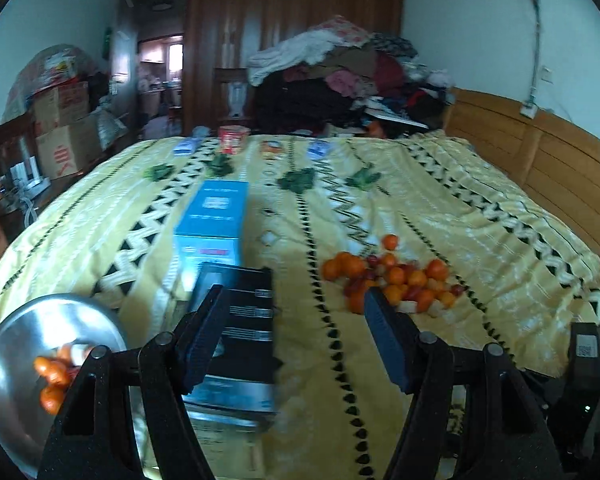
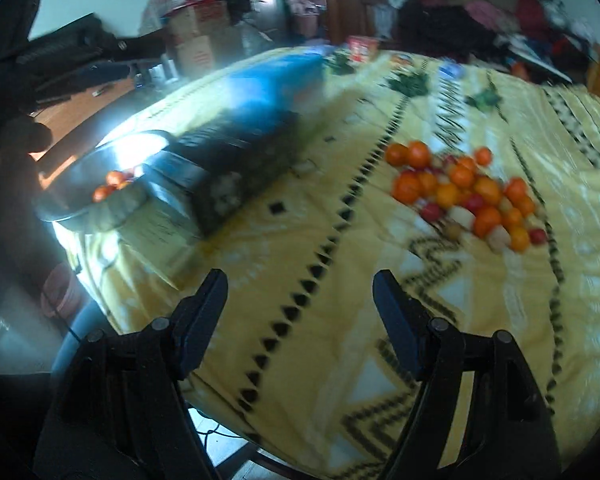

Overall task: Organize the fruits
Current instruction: 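Move both open tools back to the fruit pile, then grasp a brown kiwi with the left tool while the right tool grasps a beige cube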

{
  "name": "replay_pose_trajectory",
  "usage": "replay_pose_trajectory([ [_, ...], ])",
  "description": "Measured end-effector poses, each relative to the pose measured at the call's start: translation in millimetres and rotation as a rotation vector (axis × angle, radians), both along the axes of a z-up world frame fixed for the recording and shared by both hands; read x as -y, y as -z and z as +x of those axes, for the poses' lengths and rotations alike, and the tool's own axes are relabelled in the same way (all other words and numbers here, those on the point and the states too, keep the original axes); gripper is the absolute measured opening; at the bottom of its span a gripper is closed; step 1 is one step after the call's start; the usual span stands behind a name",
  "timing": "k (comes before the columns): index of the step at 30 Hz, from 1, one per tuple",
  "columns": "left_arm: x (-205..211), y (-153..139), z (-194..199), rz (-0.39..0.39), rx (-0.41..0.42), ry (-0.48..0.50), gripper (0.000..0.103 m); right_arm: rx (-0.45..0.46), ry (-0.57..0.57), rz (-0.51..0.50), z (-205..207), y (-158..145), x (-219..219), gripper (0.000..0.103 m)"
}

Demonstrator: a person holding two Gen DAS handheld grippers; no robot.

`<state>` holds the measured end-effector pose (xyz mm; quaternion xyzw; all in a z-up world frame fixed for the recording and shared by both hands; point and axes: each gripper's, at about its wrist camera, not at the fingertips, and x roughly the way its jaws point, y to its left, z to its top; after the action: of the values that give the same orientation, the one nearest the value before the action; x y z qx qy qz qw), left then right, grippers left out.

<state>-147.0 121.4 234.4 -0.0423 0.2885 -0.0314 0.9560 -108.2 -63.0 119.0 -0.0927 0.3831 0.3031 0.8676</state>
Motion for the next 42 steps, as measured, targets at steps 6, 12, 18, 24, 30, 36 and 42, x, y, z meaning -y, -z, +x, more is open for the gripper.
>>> replay_pose_trajectory([
  [6, 73.6, 58.1, 64.8, -0.098, -0.141, 0.215, 0.065, -0.052, 0.138, 0.044, 22.2, 13.0, 61.2, 0.076],
  [12, 123.5, 141.1, 147.2, -0.182, -0.336, 0.301, 0.043, -0.096, 0.215, 0.061, 39.3, 29.1, 111.7, 0.076],
  [18, 162.9, 193.3, 181.3, -0.146, -0.416, 0.297, 0.039, -0.139, 0.285, 0.072, 55.3, 42.2, 149.2, 0.076],
  [24, 169.4, 205.6, 188.5, -0.102, -0.403, 0.252, 0.039, -0.152, 0.316, 0.092, 72.3, 46.8, 167.3, 0.076],
  [30, 166.2, 215.3, 195.2, -0.096, -0.414, 0.233, 0.027, -0.129, 0.301, 0.12, 90.2, 40.3, 162.2, 0.076],
  [36, 152.2, 193.7, 172.6, -0.115, -0.359, 0.235, 0.027, -0.164, 0.257, 0.141, 138.0, 44.9, 149.5, 0.051],
  [42, 132.8, 181.7, 155.2, -0.166, -0.346, 0.216, 0.027, -0.214, 0.208, 0.085, 193.4, 63.1, 124.5, 0.051],
])
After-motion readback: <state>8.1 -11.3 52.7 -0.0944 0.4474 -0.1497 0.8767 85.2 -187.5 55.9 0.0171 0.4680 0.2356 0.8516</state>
